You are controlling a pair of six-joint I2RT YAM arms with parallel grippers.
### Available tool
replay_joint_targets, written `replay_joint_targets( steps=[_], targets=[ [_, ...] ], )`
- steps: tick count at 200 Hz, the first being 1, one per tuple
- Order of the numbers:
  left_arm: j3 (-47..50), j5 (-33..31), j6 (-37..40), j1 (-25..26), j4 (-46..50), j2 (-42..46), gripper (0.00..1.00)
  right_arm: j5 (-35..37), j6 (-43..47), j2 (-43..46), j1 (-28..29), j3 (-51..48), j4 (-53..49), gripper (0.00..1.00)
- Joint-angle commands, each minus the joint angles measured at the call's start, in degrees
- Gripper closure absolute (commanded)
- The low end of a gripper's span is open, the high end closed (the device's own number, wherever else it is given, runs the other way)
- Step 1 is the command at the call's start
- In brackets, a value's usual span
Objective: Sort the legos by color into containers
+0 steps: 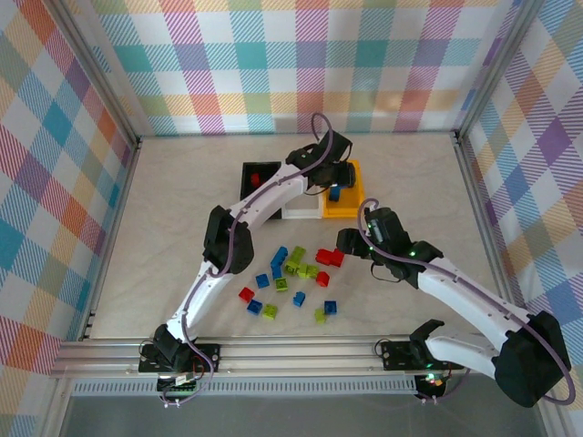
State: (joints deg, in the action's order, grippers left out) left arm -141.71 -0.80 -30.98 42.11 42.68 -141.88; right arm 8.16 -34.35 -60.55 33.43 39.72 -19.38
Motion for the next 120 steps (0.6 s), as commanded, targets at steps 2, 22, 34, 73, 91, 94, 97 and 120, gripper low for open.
replay_joint_targets(
  steps=[2, 22, 34, 73, 91, 94, 97, 120],
  targets=[
    [-2.2, 1.4, -0.8, 0.6, 2.2, 1.3, 0.32, -0.1, -0.2, 1.2, -0.5, -0.4, -0.5, 0.23],
    [0.6, 1.5, -0.7, 0.6, 1.1, 4.7, 0.16, -1.3, 0.2, 0.9, -0.6, -0.1, 0.1, 0.23],
    [4.9, 1.6, -0.7, 0.6, -1.1, 8.6, 0.07, -2.8, 1.1, -0.1, -0.6, 0.6, 0.4, 0.24],
    [31.7, -1.0, -0.4, 0.6, -10.6, 27.7, 0.0, -11.1, 6.2, -8.9, 1.6, 5.3, -0.8, 0.33],
    [44.7, -4.1, -0.5, 0.6, -12.3, 36.8, 0.0, -13.4, 8.1, -13.1, 5.2, 6.9, -0.8, 0.34],
    [46.7, -4.6, -0.5, 0.6, -12.5, 38.2, 0.0, -13.9, 8.4, -13.8, 6.0, 7.2, -0.8, 0.34],
    [48.8, -5.2, -0.7, 0.6, -12.6, 39.7, 0.0, -14.5, 9.0, -14.6, 6.5, 7.7, -0.9, 0.34],
    [62.8, -10.0, -2.5, 0.2, -12.9, 51.3, 0.0, -15.7, 11.8, -20.6, 11.8, 10.7, -1.8, 0.32]
  ],
)
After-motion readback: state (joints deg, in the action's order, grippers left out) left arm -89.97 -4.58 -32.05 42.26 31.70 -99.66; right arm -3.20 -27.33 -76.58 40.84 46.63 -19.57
